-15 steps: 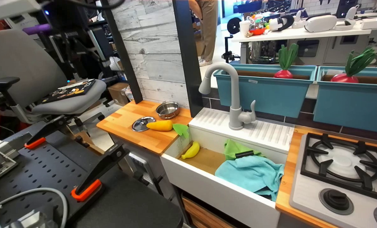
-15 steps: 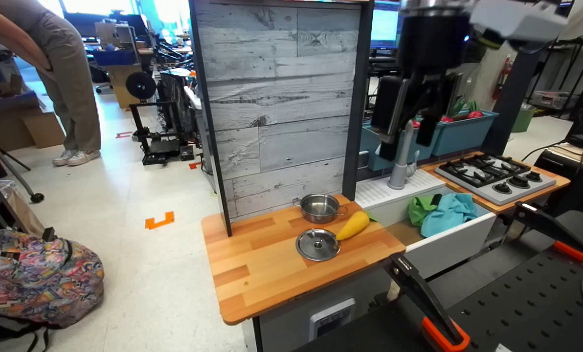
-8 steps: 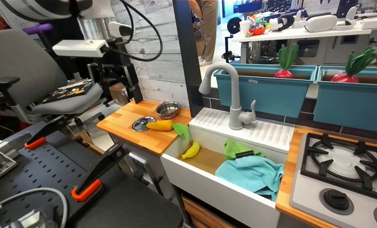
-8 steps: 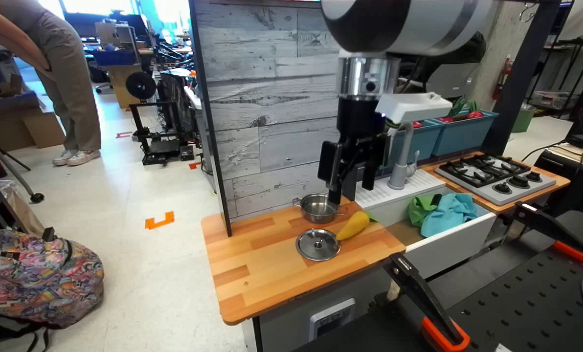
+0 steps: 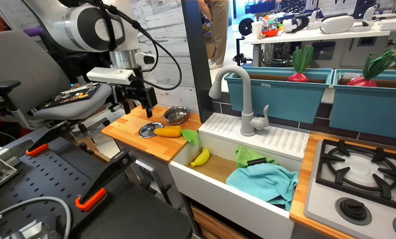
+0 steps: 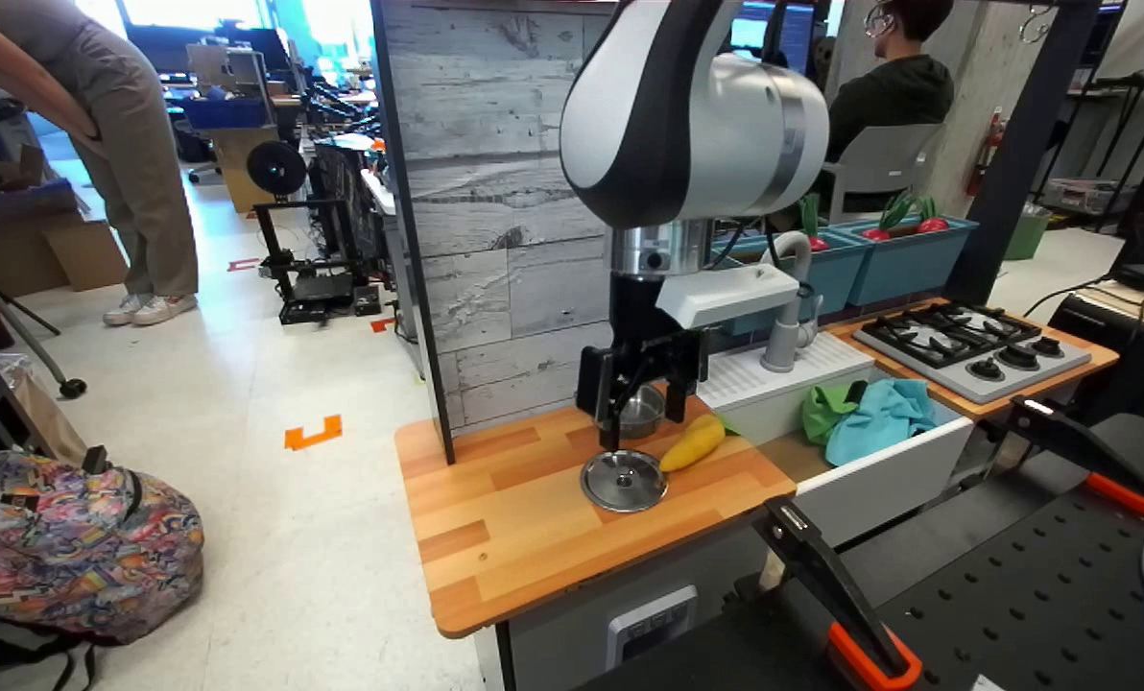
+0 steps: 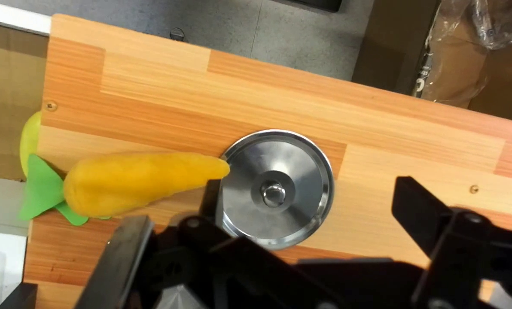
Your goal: Pick up the lid and place it on the pot
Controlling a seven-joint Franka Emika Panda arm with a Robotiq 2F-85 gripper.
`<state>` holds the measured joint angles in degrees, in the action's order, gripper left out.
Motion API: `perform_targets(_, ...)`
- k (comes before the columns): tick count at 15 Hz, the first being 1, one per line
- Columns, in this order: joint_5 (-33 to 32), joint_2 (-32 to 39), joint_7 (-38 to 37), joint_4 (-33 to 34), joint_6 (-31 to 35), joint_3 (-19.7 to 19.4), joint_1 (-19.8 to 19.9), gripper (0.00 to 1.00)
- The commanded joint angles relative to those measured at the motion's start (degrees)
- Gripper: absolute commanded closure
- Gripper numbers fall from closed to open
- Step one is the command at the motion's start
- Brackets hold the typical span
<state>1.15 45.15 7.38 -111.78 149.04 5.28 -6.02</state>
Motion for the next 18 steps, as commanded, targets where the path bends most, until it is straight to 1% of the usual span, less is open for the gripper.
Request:
perform_targets(1, -3.0, 5.1, -6.1, 7.2, -3.9, -2.7, -4.1, 0.00)
perform_targets(5, -5.0, 8.7, -9.6, 12.1, -7.0, -3.7, -6.3, 0.00)
perform_targets(10, -6.1, 13.0, -11.4, 17.5, -10.6, -4.2, -7.5, 0.00)
perform_targets(13, -6.4, 15.0, -11.4, 20.0, -11.9, -4.1, -7.3, 0.00)
perform_targets(14, -6.5, 15.5, -11.8, 20.6, -12.1, -4.4, -7.6, 0.25)
perform_targets(15, -6.6, 16.0, -11.9, 21.2, -12.0, -4.5, -7.6, 0.28)
perform_targets(16, -6.5, 16.4, -11.8, 21.7, -12.2, -4.4, -7.5, 0.34)
perform_targets(17, -6.5, 16.8, -11.5, 22.3, -12.6, -4.3, -7.3, 0.44)
perform_targets(18, -6.5, 17.1, -11.4, 22.7, -12.8, -4.3, -7.3, 0.51)
